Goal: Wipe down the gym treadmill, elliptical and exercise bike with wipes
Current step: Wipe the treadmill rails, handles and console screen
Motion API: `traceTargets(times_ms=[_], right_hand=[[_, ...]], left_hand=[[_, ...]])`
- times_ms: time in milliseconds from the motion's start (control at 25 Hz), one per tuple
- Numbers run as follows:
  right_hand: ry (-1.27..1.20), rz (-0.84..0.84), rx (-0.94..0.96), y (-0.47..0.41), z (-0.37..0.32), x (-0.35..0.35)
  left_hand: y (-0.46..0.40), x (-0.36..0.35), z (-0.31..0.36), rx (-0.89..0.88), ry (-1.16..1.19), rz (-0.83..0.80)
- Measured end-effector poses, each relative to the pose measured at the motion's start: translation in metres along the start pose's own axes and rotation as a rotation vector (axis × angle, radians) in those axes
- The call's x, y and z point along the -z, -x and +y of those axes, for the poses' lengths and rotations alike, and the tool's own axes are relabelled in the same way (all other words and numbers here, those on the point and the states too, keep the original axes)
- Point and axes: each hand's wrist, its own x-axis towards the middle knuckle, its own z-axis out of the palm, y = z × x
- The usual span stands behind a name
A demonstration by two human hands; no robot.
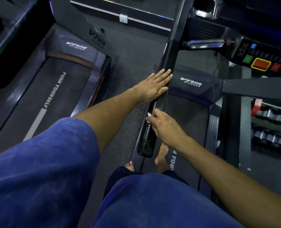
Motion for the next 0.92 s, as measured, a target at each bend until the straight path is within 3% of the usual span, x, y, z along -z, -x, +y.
traceTargets(times_ms=[280, 440, 520, 640, 760, 920], right_hand=[[-0.052, -0.211, -0.007, 0.061, -0.051, -0.017], [-0.294, -0.381, 0.04, 0.06, -0.054, 0.01], [-0.301, -0.267, 0.005, 0.042, -0.038, 0.028], [-0.2, 0.052, -0.167, 0.003, 0.0, 0.038], [-0.188, 0.081, -0.198, -0.01, 0.009, 0.02], [-0.23, 0.057, -0.023, 0.034, -0.022, -0.007]], left_hand=[[-0.001, -0.003, -0.004, -0.019, 0.025, 0.028], [0.0, -0.003, -0.003, -0.016, 0.028, 0.025], [0.0, -0.003, -0.003, -0.011, 0.029, 0.022], [0.001, -0.001, -0.002, -0.009, 0.034, 0.016], [0.001, 0.0, 0.002, 0.001, 0.024, 0.008], [0.0, 0.002, 0.002, 0.013, 0.02, 0.007]])
